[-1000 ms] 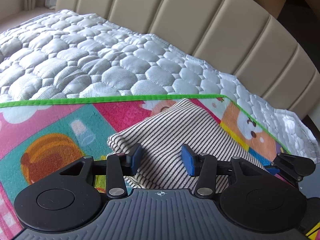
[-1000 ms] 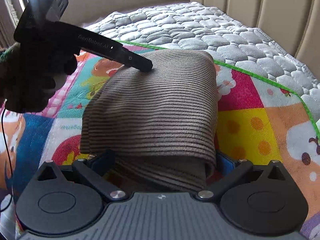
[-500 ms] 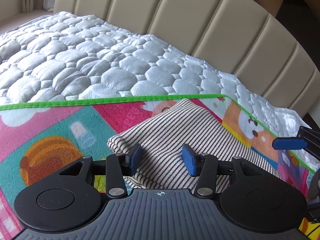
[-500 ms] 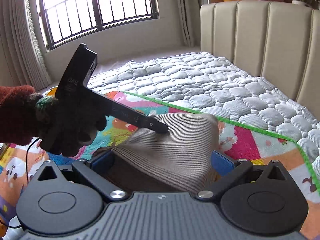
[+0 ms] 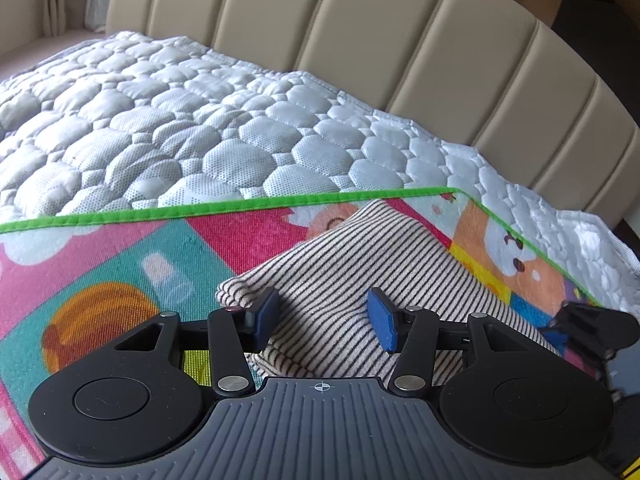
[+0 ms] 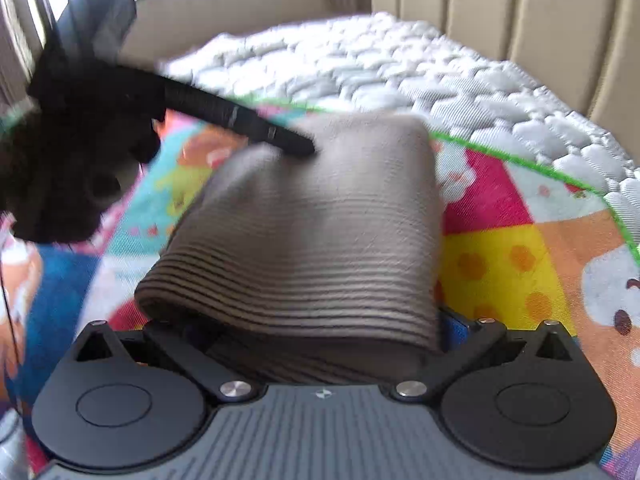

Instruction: Fold clothes

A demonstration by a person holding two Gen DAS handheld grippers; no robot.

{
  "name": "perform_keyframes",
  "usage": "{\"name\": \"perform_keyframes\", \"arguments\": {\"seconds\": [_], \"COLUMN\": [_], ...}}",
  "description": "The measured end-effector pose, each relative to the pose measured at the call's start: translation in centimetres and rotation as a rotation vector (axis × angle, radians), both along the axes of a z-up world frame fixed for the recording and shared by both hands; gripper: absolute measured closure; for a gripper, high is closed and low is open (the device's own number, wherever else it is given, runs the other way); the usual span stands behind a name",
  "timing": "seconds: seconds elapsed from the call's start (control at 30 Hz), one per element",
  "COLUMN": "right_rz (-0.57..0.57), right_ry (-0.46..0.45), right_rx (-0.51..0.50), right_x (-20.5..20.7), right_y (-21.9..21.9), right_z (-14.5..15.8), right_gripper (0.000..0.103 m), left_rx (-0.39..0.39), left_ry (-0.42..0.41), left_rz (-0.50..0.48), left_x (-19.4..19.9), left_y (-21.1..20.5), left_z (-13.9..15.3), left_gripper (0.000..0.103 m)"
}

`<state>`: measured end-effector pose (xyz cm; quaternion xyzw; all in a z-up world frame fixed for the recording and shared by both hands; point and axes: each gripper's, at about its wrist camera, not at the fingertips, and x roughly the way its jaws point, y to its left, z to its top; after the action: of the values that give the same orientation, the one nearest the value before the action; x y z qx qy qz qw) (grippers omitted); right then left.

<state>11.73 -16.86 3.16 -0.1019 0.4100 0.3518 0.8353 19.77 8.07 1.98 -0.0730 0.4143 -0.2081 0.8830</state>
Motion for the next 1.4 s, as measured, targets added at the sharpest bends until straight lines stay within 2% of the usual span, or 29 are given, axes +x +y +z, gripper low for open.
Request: {"name": "perform_keyframes", "arguments": {"seconds": [0.07,0.17,0.37,0.47,0.57,0.7,0.73,0.83,0.93,1.07,1.1,1.23,1.3,1.4], "right_rz": [-0.015,0.011,0.193,0.239,0.202,0.060,0.013,-0.093,-0.101,-0.084,-0.080,-0.063,-0.055,-0.033], "right_ry": [-0.040,-0.087,-0.143,-0.204,-0.209,-0.170,-0.152,-0.083,-0.006,0.015,0.020,0.040,0.050,0.094], "right_rx": [0.041,0.036,-0.021,0.023,0.078,0.203,0.218,0.170,0.052,0.013,0.003,-0.036,-0.055,-0.062], "right_x": [-0.2,-0.9,-4.4,-5.3,-4.6,-2.1,-1.3,1.5,3.3,3.0,3.0,2.7,2.5,3.2], "right_y": [-1.4,-2.1,-0.7,-1.3,-2.5,-4.1,-4.3,-3.5,-1.7,-0.6,-0.4,0.7,1.2,1.2], "right_z": [1.0,2.0,2.4,5.0,6.7,7.9,7.8,6.0,2.7,1.1,0.7,-0.9,-1.7,-1.7], "right_gripper": [0.000,0.000,0.000,0.000,0.000,0.000,0.000,0.000,0.000,0.000,0.000,0.000,0.000,0.000], "left_rx": [0.006,0.004,-0.016,-0.012,-0.008,0.009,0.010,0.021,0.050,0.100,0.110,0.103,0.106,0.022], "left_ry": [-0.005,-0.005,0.012,0.015,0.009,0.028,0.039,0.060,0.093,0.147,0.154,0.138,0.181,0.267], "left_rz": [-0.006,-0.005,0.008,0.016,0.025,0.017,0.017,0.022,0.016,0.004,0.011,0.134,0.172,0.154], "left_x": [0.0,0.0,0.3,0.5,0.5,0.8,1.1,1.4,1.8,2.6,2.6,0.8,-0.5,-2.4], "left_y": [-0.1,-0.1,0.1,-0.1,-0.4,-0.5,-0.6,-0.8,-1.2,-1.6,-1.6,-0.5,0.1,0.6], "left_z": [0.0,-0.1,-0.1,-0.2,-0.4,0.0,0.0,0.2,0.7,2.2,2.7,5.5,5.4,3.5], "left_gripper": [0.048,0.048,0.048,0.047,0.045,0.045,0.045,0.044,0.044,0.043,0.040,0.016,0.015,0.015]}}
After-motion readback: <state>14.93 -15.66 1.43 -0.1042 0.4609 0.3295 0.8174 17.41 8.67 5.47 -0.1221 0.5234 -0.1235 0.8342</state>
